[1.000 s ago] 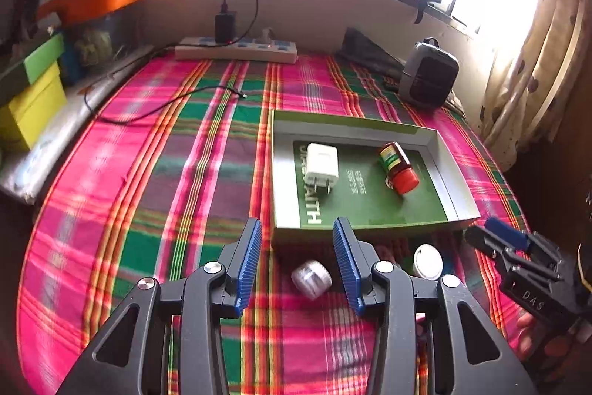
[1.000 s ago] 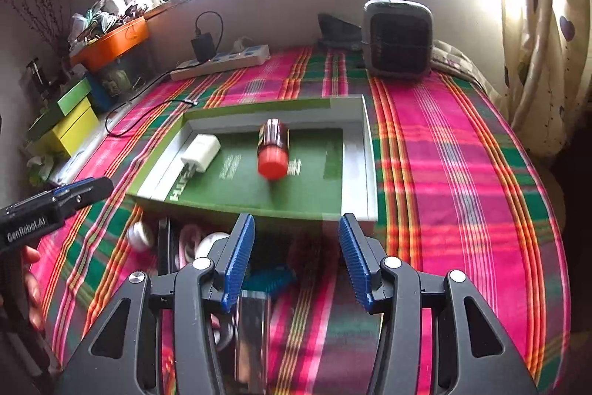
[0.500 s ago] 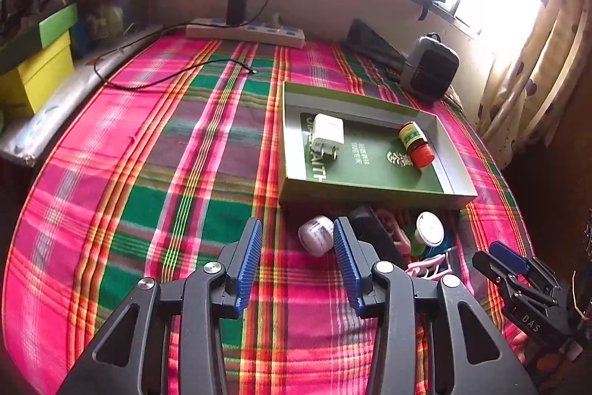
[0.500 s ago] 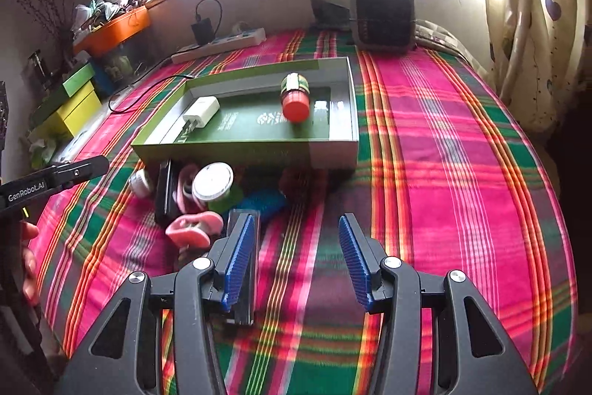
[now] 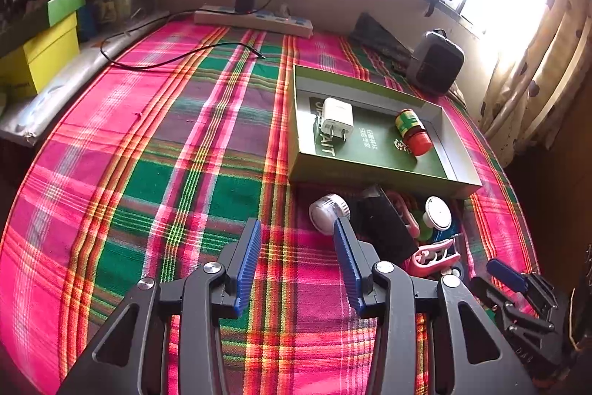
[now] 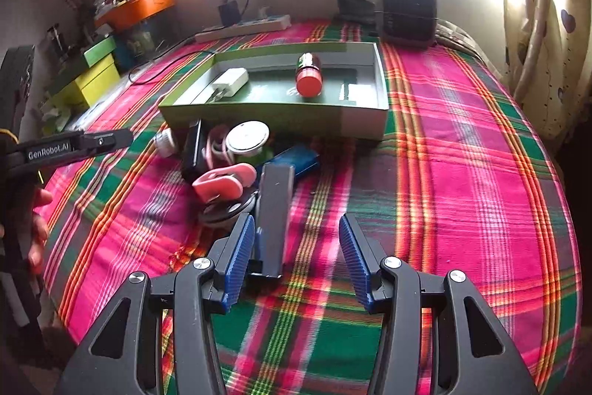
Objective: Organize rigid objects
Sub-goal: 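Withdraw both open grippers from the tray back toward the item cluster, then grasp the black rectangular case with the right gripper, then grasp the white round jar with left gripper while right gripper holds the black case, then carry the jar with left gripper while right gripper carries the black case into the tray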
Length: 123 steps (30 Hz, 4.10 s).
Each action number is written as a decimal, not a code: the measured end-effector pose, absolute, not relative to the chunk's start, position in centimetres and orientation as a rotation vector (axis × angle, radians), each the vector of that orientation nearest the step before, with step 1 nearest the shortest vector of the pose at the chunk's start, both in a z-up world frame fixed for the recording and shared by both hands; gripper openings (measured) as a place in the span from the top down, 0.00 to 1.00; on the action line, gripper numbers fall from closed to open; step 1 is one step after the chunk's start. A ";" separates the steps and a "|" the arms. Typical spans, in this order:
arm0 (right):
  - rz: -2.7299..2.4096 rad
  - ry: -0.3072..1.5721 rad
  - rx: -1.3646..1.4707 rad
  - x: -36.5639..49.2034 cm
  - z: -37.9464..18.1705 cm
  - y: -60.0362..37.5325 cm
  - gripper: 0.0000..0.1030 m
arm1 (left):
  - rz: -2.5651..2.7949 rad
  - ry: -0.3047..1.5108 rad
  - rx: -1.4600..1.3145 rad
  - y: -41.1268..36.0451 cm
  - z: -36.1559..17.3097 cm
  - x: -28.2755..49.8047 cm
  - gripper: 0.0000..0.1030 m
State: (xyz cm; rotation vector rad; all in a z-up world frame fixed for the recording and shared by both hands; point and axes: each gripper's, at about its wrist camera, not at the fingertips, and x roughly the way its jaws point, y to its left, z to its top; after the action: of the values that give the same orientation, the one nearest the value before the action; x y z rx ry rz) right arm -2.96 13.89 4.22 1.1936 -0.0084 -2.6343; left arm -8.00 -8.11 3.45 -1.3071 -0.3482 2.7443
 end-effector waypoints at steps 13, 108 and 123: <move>-2.632 0.103 1.259 -4.1 2.6 12.4 0.53 | 2.727 -0.352 -1.321 -8.3 3.0 -8.0 0.61; -2.687 0.108 1.240 -5.1 3.6 15.1 0.77 | 2.699 -0.249 -1.367 -5.9 1.9 -11.8 0.71; -2.683 0.099 1.169 -5.9 6.4 15.2 0.77 | 2.697 -0.226 -1.286 -5.1 5.1 -11.3 0.71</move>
State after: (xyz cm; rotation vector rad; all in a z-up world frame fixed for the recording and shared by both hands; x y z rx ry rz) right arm -5.92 15.24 6.44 1.1693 0.0986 -2.6834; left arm -11.31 -5.07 5.07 -1.2865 -0.2261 2.6967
